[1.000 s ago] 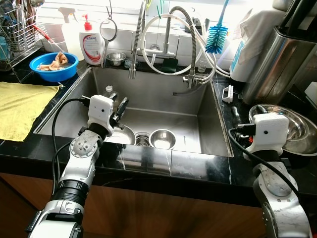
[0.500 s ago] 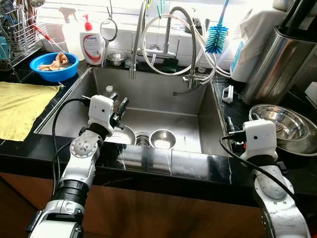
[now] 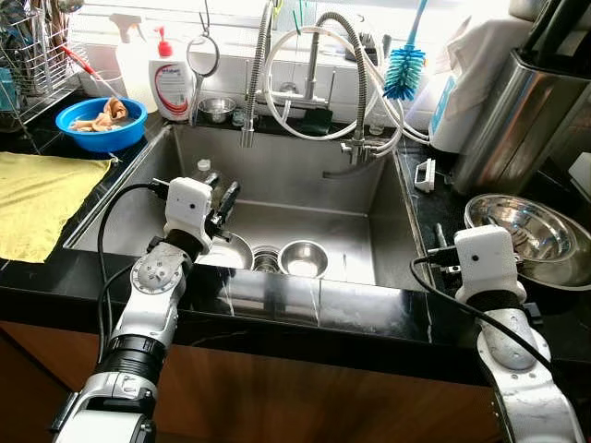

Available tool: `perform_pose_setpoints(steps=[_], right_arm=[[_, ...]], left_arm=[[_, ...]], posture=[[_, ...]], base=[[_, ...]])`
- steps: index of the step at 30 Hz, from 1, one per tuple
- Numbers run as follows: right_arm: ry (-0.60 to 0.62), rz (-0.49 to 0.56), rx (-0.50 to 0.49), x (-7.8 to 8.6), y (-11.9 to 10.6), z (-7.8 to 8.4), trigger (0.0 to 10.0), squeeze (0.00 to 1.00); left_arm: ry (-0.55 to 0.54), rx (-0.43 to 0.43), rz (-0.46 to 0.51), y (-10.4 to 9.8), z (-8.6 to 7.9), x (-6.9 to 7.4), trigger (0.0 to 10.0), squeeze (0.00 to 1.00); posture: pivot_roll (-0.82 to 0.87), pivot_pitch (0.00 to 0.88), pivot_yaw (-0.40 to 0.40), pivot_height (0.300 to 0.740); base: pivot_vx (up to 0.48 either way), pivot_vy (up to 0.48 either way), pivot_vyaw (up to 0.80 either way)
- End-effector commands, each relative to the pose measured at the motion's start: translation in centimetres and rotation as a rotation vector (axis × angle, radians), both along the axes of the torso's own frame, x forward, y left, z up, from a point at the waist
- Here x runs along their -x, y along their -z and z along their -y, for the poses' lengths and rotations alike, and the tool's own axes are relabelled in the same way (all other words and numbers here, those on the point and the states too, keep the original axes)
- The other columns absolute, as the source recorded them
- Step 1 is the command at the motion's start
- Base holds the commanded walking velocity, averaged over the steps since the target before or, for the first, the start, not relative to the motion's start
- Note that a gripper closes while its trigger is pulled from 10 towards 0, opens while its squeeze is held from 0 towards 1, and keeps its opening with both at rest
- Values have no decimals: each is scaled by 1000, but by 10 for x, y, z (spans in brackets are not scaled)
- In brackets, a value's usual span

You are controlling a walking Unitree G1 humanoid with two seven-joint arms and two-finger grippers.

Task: Kitchen organization

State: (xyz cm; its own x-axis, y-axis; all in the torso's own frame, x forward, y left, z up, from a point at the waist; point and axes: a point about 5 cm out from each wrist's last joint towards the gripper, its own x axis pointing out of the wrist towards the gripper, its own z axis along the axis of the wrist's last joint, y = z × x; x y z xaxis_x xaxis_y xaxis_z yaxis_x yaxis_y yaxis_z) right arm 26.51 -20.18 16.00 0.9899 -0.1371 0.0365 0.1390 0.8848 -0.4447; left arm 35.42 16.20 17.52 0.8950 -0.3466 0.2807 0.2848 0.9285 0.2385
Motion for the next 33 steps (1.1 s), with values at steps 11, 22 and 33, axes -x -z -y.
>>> perform_pose_setpoints(steps=[11, 22, 33], right_arm=[[29, -16, -4, -4, 1, 4, 0, 0], [24, 7, -17, -6, 0, 0, 0, 0], [40, 53, -5, -6, -9, 1, 0, 0]], left_arm=[[8, -13, 3, -1, 3, -2, 10000, 0], [16, -18, 11, -4, 4, -3, 10000, 0], [12, -15, 13, -5, 3, -2, 10000, 0]], posture=[[93, 0, -71, 740], [93, 0, -62, 740], [95, 0, -63, 740]], base=[[0, 0, 0], [0, 0, 0], [0, 0, 0]])
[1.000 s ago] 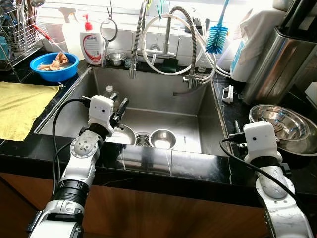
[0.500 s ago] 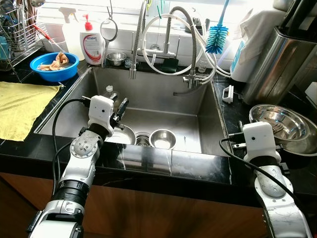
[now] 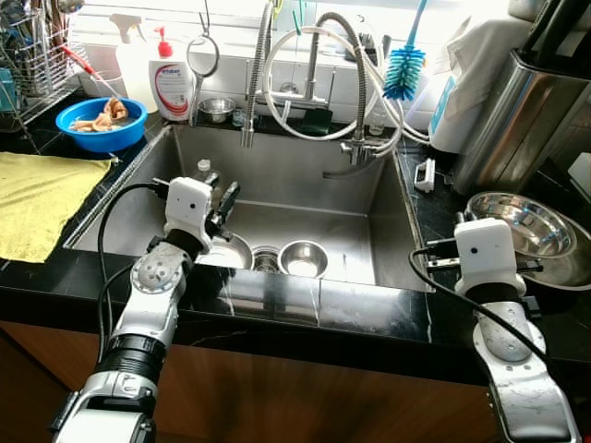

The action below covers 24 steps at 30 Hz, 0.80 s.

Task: Kitchen organization

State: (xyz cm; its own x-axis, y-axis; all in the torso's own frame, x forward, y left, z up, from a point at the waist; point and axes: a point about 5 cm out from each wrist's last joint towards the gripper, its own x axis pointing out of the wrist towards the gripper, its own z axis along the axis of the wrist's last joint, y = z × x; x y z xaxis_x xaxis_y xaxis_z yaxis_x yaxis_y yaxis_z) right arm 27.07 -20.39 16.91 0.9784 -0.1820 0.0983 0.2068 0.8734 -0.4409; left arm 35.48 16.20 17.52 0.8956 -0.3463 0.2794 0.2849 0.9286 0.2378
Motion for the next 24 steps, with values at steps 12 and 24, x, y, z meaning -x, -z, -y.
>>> perform_pose_setpoints(steps=[12, 24], right_arm=[[43, 97, 5, -2, -18, 1, 10000, 0], [51, 271, 61, -2, -45, -5, 10000, 0]], left_arm=[[12, -10, 15, -5, 3, -2, 10000, 0], [11, -5, 17, -6, 3, -2, 10000, 0]], posture=[[95, 0, -65, 740], [97, 0, -65, 740]], base=[[0, 0, 0], [0, 0, 0]])
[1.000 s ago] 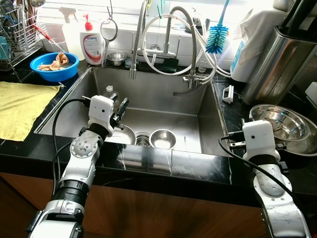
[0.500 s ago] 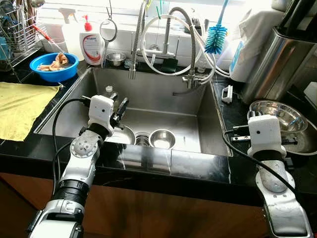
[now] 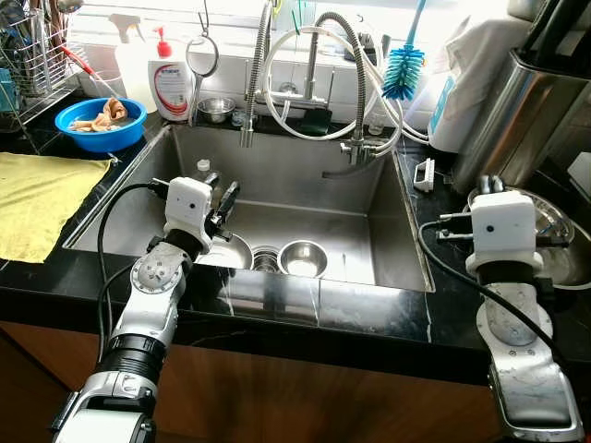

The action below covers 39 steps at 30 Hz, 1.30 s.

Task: Kitchen organization

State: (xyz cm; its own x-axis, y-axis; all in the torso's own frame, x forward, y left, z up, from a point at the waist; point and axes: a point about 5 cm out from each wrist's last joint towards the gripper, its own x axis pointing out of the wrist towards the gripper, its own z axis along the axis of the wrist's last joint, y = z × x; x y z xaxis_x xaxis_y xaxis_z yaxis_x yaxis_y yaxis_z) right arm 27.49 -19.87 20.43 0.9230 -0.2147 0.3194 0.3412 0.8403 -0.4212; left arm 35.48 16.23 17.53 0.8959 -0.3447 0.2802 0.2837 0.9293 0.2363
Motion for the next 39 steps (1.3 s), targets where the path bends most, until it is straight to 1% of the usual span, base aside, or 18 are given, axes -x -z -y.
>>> perform_pose_setpoints(steps=[1, 3, 5, 6, 7, 10, 11, 12, 14, 16, 20, 22, 27, 29, 31, 34, 36, 39], right_arm=[[-1, 73, 13, 2, -14, -2, 10000, 0], [-42, 72, 9, 1, -15, -7, 10000, 0], [-141, 42, -9, -2, -12, -17, 10000, 0], [-199, 28, -46, -3, -10, -23, 10000, 0], [-303, 7, -150, -4, -9, -33, 10000, 0], [-413, -20, -247, -4, -10, -42, 10000, 0], [-413, -20, -247, -4, -10, -42, 10000, 0], [-449, -29, -258, -4, -9, -45, 10000, 0], [-477, -36, -259, -3, -9, -47, 10000, 0], [-495, -59, -290, -3, -5, -47, 10000, 0], [-487, -90, -349, -6, 2, -41, 10000, 0], [-517, -148, -354, -11, 8, -41, 10000, 0], [-548, -157, -362, -19, 8, -39, 10000, 0], [-568, -157, -358, -21, 7, -40, 10000, 0], [-599, -166, -386, -26, 6, -42, 10000, 0], [-575, -198, -400, -32, 13, -39, 10000, 0], [-612, -236, -399, -33, 18, -45, 10000, 0], [-607, -271, -437, -34, 27, -47, 10000, 0]], left_arm=[[11, -6, 18, -6, 3, -2, 10000, 0], [11, -6, 18, -6, 3, -2, 10000, 0], [10, -7, 19, -6, 3, -2, 10000, 0], [10, -7, 19, -6, 3, -2, 10000, 0], [11, -9, 19, -6, 3, -2, 10000, 0], [10, -10, 19, -6, 3, -2, 10000, 0], [10, -10, 19, -6, 3, -2, 10000, 0], [10, -10, 19, -6, 3, -2, 10000, 0], [10, -10, 19, -5, 3, -2, 10000, 0], [10, -10, 18, -5, 3, -1, 10000, 0], [10, -11, 17, -4, 3, -1, 10000, 0], [10, -16, 13, -3, 1, -1, 10000, 0], [11, -18, 15, -3, 2, -1, 10000, 0], [11, -18, 16, -3, 3, -1, 10000, 0], [15, -20, 19, -3, 4, 0, 10000, 0], [14, -19, 23, -3, 4, 1, 10000, 0], [12, -19, 21, -2, 4, 2, 10000, 0], [15, -20, 20, -2, 3, 2, 10000, 0]], posture=[[95, 0, -64, 740], [96, 0, -64, 740], [94, 0, -64, 740], [94, 0, -64, 740], [94, 0, -64, 740], [97, 0, -65, 740], [97, 0, -65, 740], [96, 0, -68, 740], [97, 0, -69, 740], [99, 0, -70, 740], [97, 0, -70, 740], [90, 0, -69, 740], [102, 0, -79, 740], [104, 0, -80, 740], [114, 0, -90, 740], [122, 0, -97, 740], [123, 0, -100, 740], [129, 0, -100, 740]], base=[[0, 0, 0], [0, 0, 0], [0, 0, 0], [0, 0, 0], [0, 0, 0], [0, 0, 0], [0, 0, 0], [0, 0, 0], [0, 0, 0], [0, 0, 0], [0, 0, 0], [0, 0, 0], [0, 0, 0], [0, 0, 0], [0, 0, 0], [0, 0, 0], [0, 0, 0], [0, 0, 0]])
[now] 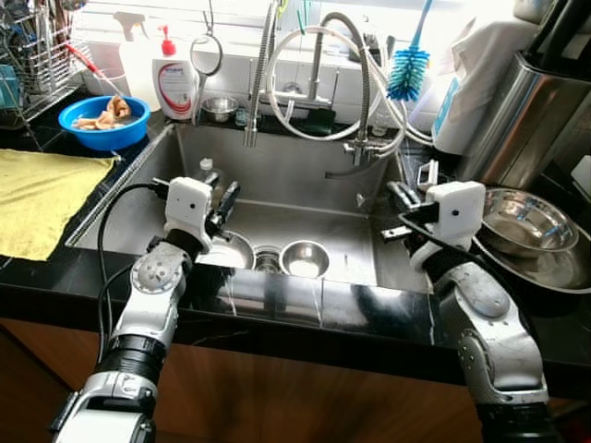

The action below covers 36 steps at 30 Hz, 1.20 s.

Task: Kitchen organization

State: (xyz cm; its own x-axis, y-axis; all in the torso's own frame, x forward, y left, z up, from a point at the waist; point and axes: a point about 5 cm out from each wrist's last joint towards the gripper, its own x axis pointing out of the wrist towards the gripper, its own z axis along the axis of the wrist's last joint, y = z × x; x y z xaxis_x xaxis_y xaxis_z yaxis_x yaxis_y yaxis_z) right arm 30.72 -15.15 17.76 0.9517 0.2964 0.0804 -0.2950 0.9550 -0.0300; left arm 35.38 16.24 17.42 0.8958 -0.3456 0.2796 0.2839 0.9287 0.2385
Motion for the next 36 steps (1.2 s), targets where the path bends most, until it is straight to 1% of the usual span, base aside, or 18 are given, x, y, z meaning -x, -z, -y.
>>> perform_pose_setpoints(steps=[1, 3, 4, 7, 9, 10, 16, 17, 19, 21, 24, 31, 32, 33, 36], right_arm=[[1, -29, -30, -3, 2, 1, 10000, 0], [-19, -40, -47, -2, 4, -1, 10000, 0], [-28, -63, -50, -2, 8, -1, 10000, 0], [-20, -100, -69, -2, 14, -1, 10000, 0], [4, -113, -58, -3, 17, 2, 10000, 0], [25, -139, -57, -3, 22, 6, 10000, 0], [57, -157, -66, -3, 24, 12, 10000, 0], [79, -170, -64, -4, 26, 16, 10000, 0], [101, -180, -65, -5, 28, 20, 10000, 0], [136, -189, -68, -5, 30, 25, 10000, 0], [154, -190, -80, -4, 30, 29, 10000, 0], [157, -190, -82, -3, 30, 30, 10000, 0], [173, -186, -82, -2, 31, 31, 10000, 0], [183, -183, -82, -1, 32, 31, 10000, 0], [209, -185, -86, -1, 35, 33, 10000, 0]], left_arm=[[15, -18, 21, -3, 3, 1, 10000, 0], [14, -19, 21, -3, 3, 1, 10000, 0], [14, -20, 21, -3, 3, 1, 10000, 0], [16, -21, 21, -3, 3, 2, 10000, 0], [17, -21, 21, -3, 3, 2, 10000, 0], [20, -21, 20, -3, 4, 2, 10000, 0], [25, -23, 16, -2, 6, 2, 10000, 0], [21, -24, 15, -2, 5, 1, 10000, 0], [16, -25, 14, -3, 4, 1, 10000, 0], [12, -26, 15, -3, 2, 1, 10000, 0], [10, -27, 16, -3, 2, 1, 10000, 0], [9, -28, 16, -3, 2, 1, 10000, 0], [24, -52, 26, -5, 4, 1, 10000, 0], [36, -71, 34, -7, 7, 0, 10000, 0], [52, -90, 40, -11, 10, -3, 10000, 0]], posture=[[129, 0, -100, 740], [130, 0, -100, 740], [128, 0, -98, 740], [127, 0, -97, 740], [125, 0, -96, 740], [120, 0, -94, 740], [117, 0, -93, 740], [117, 0, -96, 740], [118, 0, -98, 740], [120, 0, -100, 740], [120, 0, -100, 740], [118, 0, -98, 740], [120, 0, -79, 740], [120, 0, -79, 740], [110, 0, -67, 740]], base=[[0, 0, 0], [0, 0, 0], [0, 0, 0], [0, 0, 0], [0, 0, 0], [0, 0, 0], [0, 0, 0], [0, 0, 0], [0, 0, 0], [0, 0, 0], [0, 0, 0], [0, 0, 0], [0, 0, 0], [0, 0, 0], [0, 0, 0]])
